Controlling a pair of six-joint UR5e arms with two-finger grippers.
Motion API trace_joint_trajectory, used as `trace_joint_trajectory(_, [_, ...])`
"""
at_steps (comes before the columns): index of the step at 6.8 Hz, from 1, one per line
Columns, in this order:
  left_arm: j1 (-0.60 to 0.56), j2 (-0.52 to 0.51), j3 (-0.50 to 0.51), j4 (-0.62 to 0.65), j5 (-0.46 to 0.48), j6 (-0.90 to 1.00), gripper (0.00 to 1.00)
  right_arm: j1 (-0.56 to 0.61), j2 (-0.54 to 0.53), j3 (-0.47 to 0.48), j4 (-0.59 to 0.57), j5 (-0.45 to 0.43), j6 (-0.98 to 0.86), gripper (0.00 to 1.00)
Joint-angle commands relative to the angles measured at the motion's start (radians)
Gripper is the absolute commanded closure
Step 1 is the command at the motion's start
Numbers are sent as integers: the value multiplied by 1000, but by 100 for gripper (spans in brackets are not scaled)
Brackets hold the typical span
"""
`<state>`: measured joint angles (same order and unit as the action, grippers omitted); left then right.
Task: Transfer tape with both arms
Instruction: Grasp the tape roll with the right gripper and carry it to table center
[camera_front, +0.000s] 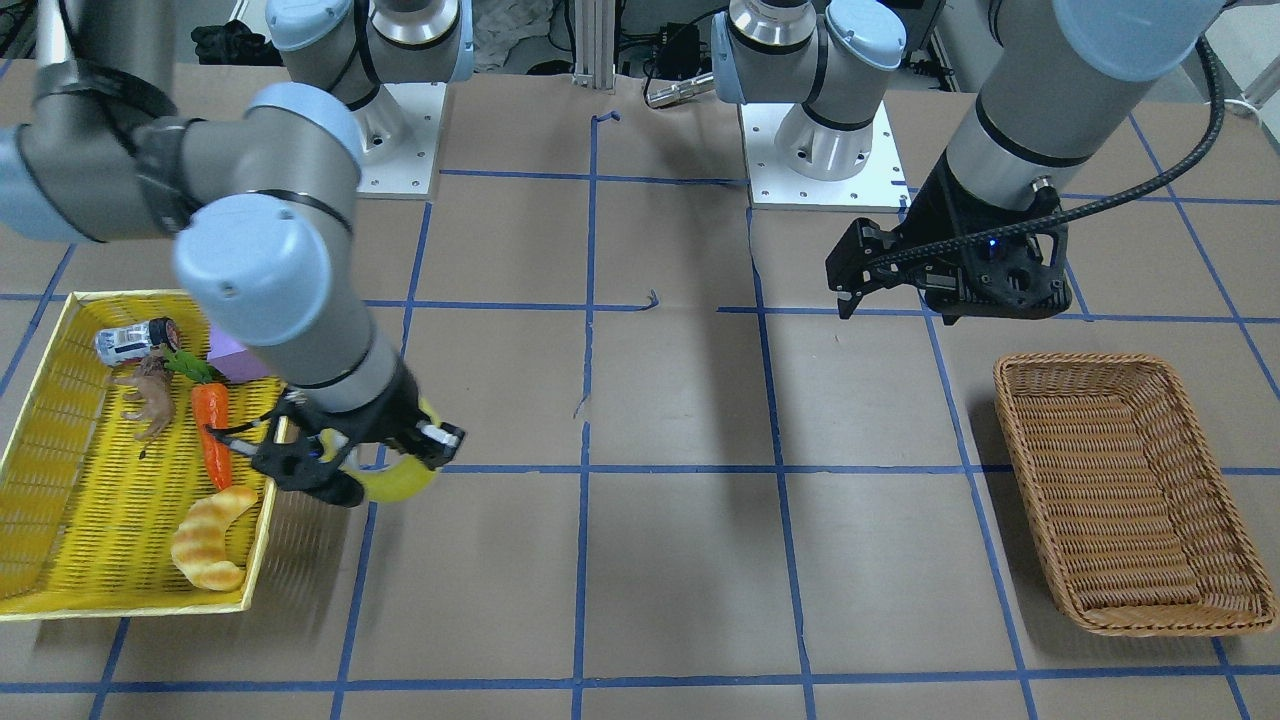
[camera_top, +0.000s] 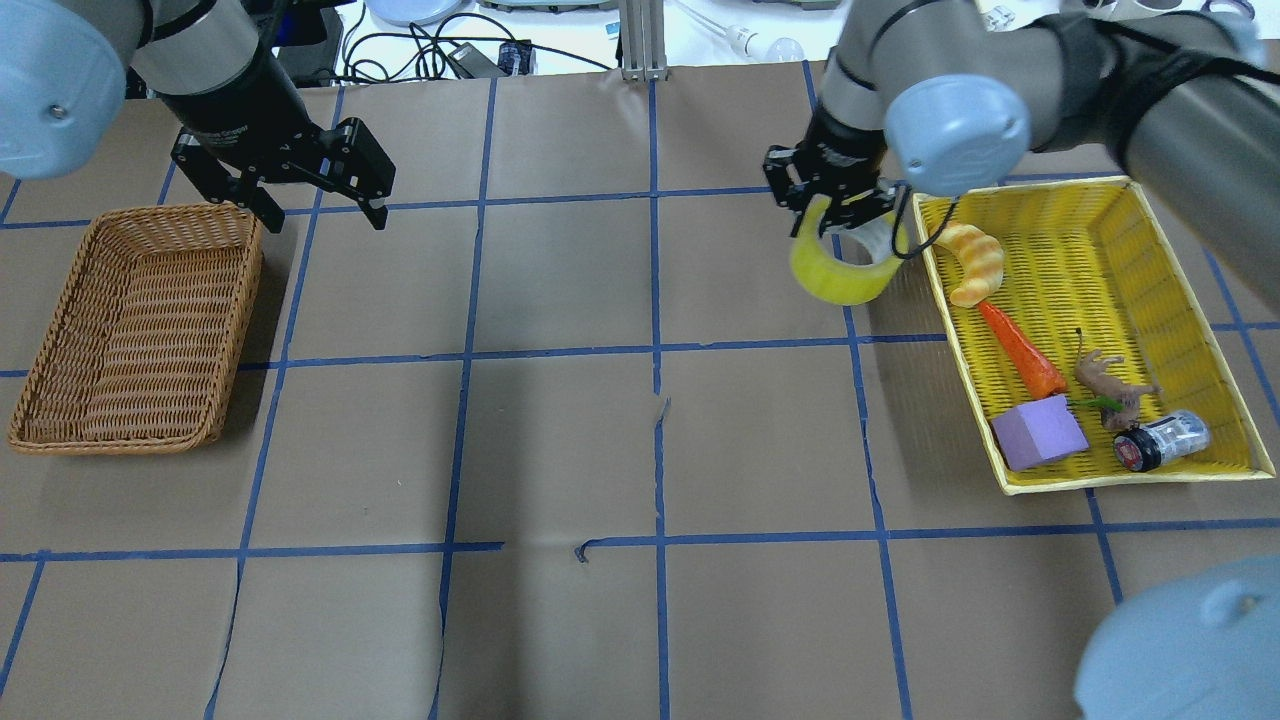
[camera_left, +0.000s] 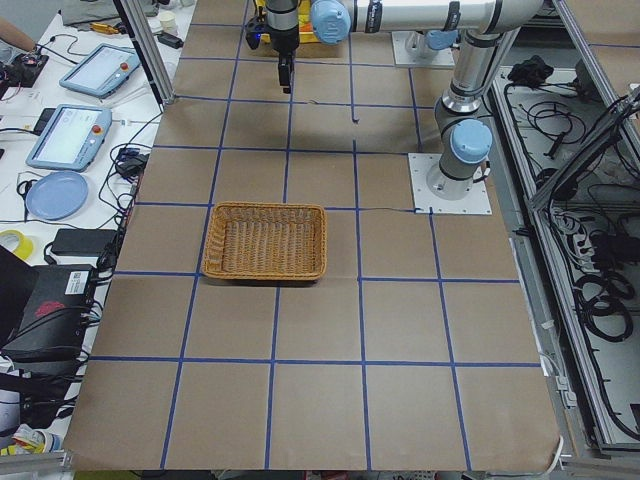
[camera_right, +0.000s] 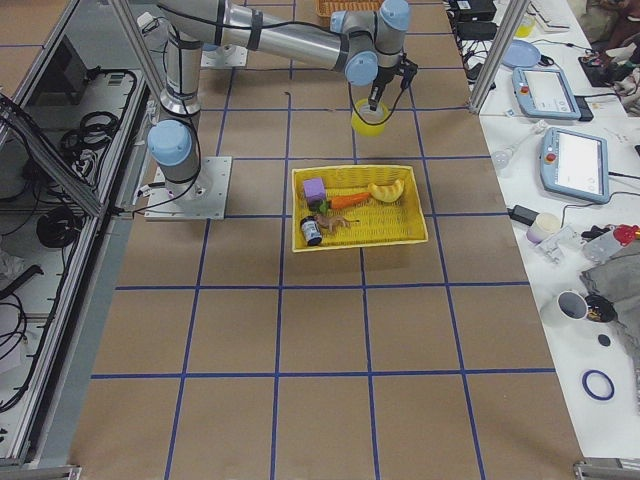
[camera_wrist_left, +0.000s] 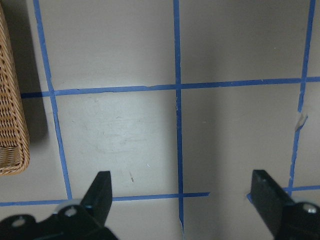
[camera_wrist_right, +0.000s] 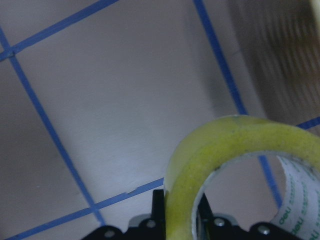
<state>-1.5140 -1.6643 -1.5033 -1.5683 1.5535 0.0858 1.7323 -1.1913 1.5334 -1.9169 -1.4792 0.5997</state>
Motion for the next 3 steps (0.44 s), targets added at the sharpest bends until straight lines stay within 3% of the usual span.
trace_joint_trajectory(1, [1, 0, 0, 1, 0, 0, 0, 213, 62, 7, -48, 2, 207, 100])
trace_joint_trajectory(3, [3, 0, 0, 1, 0, 0, 0, 323, 152, 8, -120, 34, 334, 100])
